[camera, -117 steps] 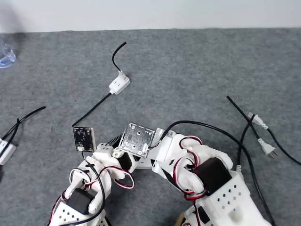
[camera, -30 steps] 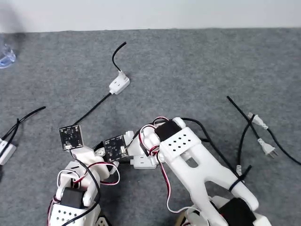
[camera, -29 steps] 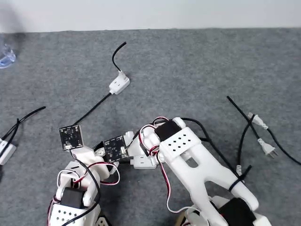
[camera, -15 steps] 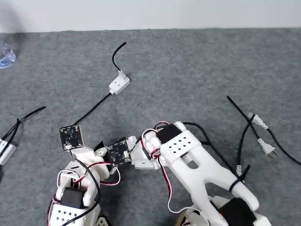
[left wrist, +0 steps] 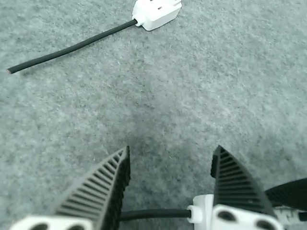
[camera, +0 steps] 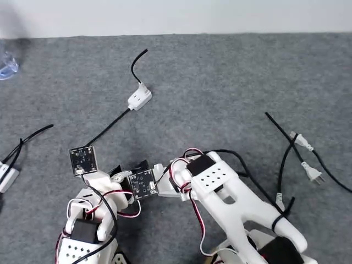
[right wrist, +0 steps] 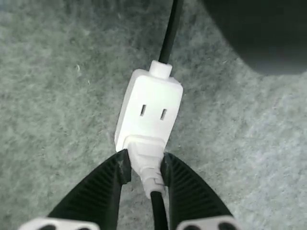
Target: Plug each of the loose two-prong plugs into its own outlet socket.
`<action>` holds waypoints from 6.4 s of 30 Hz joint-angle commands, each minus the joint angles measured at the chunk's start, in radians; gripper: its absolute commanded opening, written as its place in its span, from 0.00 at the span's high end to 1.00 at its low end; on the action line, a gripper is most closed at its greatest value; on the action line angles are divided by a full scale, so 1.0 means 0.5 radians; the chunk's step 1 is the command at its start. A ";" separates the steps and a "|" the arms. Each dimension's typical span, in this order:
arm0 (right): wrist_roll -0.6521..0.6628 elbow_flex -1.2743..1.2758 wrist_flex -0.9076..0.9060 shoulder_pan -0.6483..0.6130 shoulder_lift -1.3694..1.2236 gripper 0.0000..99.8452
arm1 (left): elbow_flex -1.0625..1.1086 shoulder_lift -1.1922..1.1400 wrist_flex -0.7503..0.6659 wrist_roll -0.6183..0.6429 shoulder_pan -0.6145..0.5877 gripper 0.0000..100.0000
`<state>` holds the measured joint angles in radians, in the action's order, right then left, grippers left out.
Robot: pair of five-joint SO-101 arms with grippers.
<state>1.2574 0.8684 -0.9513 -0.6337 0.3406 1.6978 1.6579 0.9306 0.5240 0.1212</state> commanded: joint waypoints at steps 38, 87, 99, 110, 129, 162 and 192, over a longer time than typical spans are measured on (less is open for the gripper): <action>-1.780 0.255 0.118 1.082 1.367 0.67 | -0.017 0.012 -0.261 -0.015 -0.356 0.74; -1.961 1.188 1.441 1.610 1.527 0.67 | -2.051 -3.354 -0.031 -2.630 0.844 0.74; -1.961 1.194 1.447 1.610 1.527 0.67 | -2.193 -3.492 0.169 -2.636 0.841 0.99; -1.949 1.280 1.570 1.567 1.530 0.67 | -2.549 -3.179 0.313 -2.624 0.417 0.99; -1.906 1.295 1.570 1.502 1.530 0.67 | -3.537 -3.756 0.338 -2.863 -0.562 0.99; -1.682 1.356 1.576 1.386 1.527 0.67 | -6.516 -5.373 1.660 -2.437 -0.617 0.76; -1.663 1.369 1.576 1.318 1.527 0.67 | -3.205 -3.231 0.914 -3.971 -2.467 0.80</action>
<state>0.4181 1.5589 -0.1857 0.0338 1.0909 -0.0606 -0.0667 1.5551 -1.4477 -1.0710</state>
